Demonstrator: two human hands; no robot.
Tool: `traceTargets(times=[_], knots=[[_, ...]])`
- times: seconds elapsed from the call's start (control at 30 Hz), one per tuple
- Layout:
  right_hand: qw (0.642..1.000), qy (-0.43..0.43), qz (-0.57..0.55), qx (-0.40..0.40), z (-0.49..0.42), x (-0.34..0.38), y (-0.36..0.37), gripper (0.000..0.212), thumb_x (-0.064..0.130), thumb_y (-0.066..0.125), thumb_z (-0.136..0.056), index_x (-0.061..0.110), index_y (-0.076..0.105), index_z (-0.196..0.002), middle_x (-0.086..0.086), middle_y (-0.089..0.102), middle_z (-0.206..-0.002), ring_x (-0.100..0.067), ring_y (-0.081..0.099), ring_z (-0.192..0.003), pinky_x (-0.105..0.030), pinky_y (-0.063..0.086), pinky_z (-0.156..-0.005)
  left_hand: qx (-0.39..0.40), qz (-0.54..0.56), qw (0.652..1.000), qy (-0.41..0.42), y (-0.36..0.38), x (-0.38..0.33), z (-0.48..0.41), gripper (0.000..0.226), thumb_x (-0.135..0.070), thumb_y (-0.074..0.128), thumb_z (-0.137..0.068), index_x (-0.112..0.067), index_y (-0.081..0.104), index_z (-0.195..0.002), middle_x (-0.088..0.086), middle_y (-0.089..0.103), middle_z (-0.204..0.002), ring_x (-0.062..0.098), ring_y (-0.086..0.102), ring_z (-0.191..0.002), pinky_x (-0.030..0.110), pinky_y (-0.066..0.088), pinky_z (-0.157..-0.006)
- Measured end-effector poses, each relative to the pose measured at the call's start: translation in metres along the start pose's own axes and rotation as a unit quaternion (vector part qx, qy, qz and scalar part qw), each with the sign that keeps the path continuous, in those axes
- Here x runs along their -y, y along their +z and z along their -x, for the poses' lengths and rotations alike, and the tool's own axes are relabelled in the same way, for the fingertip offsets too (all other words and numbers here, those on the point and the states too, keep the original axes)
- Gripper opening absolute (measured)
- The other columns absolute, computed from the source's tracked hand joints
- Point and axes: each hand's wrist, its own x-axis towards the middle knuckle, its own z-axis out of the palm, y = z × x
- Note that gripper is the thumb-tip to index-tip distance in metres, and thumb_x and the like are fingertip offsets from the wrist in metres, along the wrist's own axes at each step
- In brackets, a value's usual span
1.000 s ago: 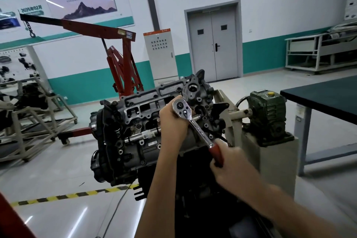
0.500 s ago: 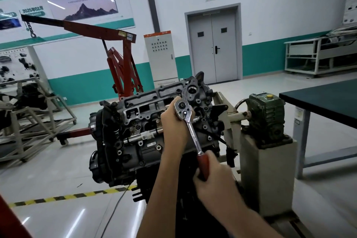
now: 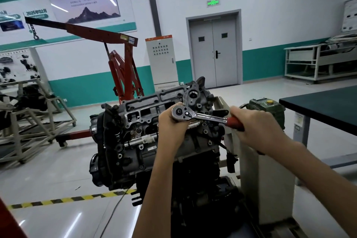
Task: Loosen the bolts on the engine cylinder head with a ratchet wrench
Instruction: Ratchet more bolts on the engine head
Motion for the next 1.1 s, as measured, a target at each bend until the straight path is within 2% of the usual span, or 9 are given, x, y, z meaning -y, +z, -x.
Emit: traceTargets(times=[0.13, 0.3, 0.4, 0.47, 0.6, 0.73, 0.87, 1.0, 1.1], knots=[[0.986, 0.085, -0.145, 0.001, 0.046, 0.035, 0.034, 0.025, 0.007, 0.069, -0.072, 0.017, 0.050, -0.085, 0.012, 0.046, -0.057, -0.005, 0.048, -0.047, -0.021, 0.046, -0.048, -0.027, -0.011, 0.999, 0.028, 0.006, 0.004, 0.006, 0.044, 0.012, 0.058, -0.079, -0.024, 0.042, -0.060, -0.014, 0.045, -0.053, 0.002, 0.034, -0.053, 0.019, 0.030, -0.052], [0.914, 0.185, -0.362, 0.014, 0.077, 0.115, 0.074, 0.030, 0.008, 0.064, -0.074, 0.027, 0.043, -0.083, 0.010, 0.049, -0.060, -0.001, 0.051, -0.051, -0.010, 0.041, -0.048, -0.061, 0.024, 0.998, 0.005, 0.018, 0.006, 0.002, 0.048, 0.012, 0.056, -0.082, -0.026, 0.037, -0.060, -0.014, 0.034, -0.055, 0.010, 0.029, -0.061, 0.030, 0.030, -0.060], [0.915, 0.179, -0.360, 0.022, 0.074, 0.111, 0.070, 0.032, 0.006, 0.065, -0.072, 0.028, 0.043, -0.082, 0.012, 0.046, -0.058, 0.003, 0.052, -0.053, -0.003, 0.035, -0.047, -0.026, 0.022, 0.999, -0.017, 0.009, 0.008, -0.002, 0.045, 0.004, 0.053, -0.082, -0.031, 0.043, -0.055, -0.015, 0.037, -0.055, 0.015, 0.032, -0.066, 0.033, 0.035, -0.069], [0.939, 0.152, -0.305, 0.040, 0.069, 0.084, 0.058, 0.031, 0.004, 0.067, -0.071, 0.024, 0.050, -0.087, 0.014, 0.044, -0.057, 0.003, 0.051, -0.048, 0.000, 0.033, -0.048, -0.014, -0.015, 1.000, -0.014, 0.005, 0.007, -0.004, 0.046, 0.010, 0.052, -0.080, -0.028, 0.042, -0.056, -0.012, 0.040, -0.056, 0.015, 0.040, -0.064, 0.032, 0.036, -0.065], [0.991, 0.027, -0.119, 0.048, 0.037, 0.016, 0.022, 0.027, 0.006, 0.068, -0.074, 0.016, 0.055, -0.095, 0.007, 0.053, -0.064, -0.014, 0.057, -0.054, -0.028, 0.053, -0.056, 0.028, -0.032, 0.999, 0.011, 0.002, 0.003, -0.003, 0.048, 0.014, 0.054, -0.077, -0.025, 0.039, -0.053, -0.015, 0.042, -0.047, 0.000, 0.033, -0.050, 0.018, 0.032, -0.052], [0.999, -0.011, -0.009, 0.031, 0.006, -0.008, 0.001, 0.020, 0.013, 0.066, -0.077, 0.018, 0.054, -0.092, 0.007, 0.055, -0.066, -0.015, 0.057, -0.057, -0.035, 0.051, -0.059, 0.041, -0.022, 0.999, 0.017, -0.001, 0.002, -0.004, 0.052, 0.011, 0.060, -0.080, -0.028, 0.040, -0.053, -0.015, 0.041, -0.047, 0.001, 0.031, -0.050, 0.019, 0.027, -0.050], [0.989, 0.064, -0.125, 0.045, 0.038, 0.021, 0.027, 0.018, 0.010, 0.063, -0.079, 0.016, 0.052, -0.093, 0.014, 0.045, -0.059, -0.003, 0.049, -0.050, -0.015, 0.040, -0.051, -0.027, -0.030, 0.998, 0.043, 0.008, 0.008, 0.003, 0.041, 0.010, 0.058, -0.077, -0.022, 0.041, -0.058, -0.014, 0.044, -0.052, 0.002, 0.034, -0.052, 0.016, 0.029, -0.050], [0.933, 0.173, -0.314, 0.020, 0.072, 0.098, 0.064, 0.029, 0.012, 0.065, -0.072, 0.025, 0.045, -0.089, 0.013, 0.046, -0.059, 0.002, 0.052, -0.050, -0.003, 0.035, -0.050, -0.104, 0.015, 0.994, 0.028, 0.021, 0.010, 0.007, 0.037, 0.009, 0.057, -0.083, -0.020, 0.044, -0.064, -0.015, 0.043, -0.056, 0.001, 0.035, -0.055, 0.019, 0.033, -0.055], [0.905, 0.198, -0.374, 0.034, 0.075, 0.129, 0.079, 0.028, 0.017, 0.062, -0.073, 0.026, 0.044, -0.093, 0.003, 0.052, -0.067, -0.007, 0.055, -0.058, -0.021, 0.047, -0.056, -0.098, 0.049, 0.994, -0.017, 0.016, 0.012, 0.003, 0.036, 0.008, 0.052, -0.088, -0.022, 0.047, -0.068, -0.012, 0.043, -0.059, 0.003, 0.038, -0.056, 0.021, 0.036, -0.058]])
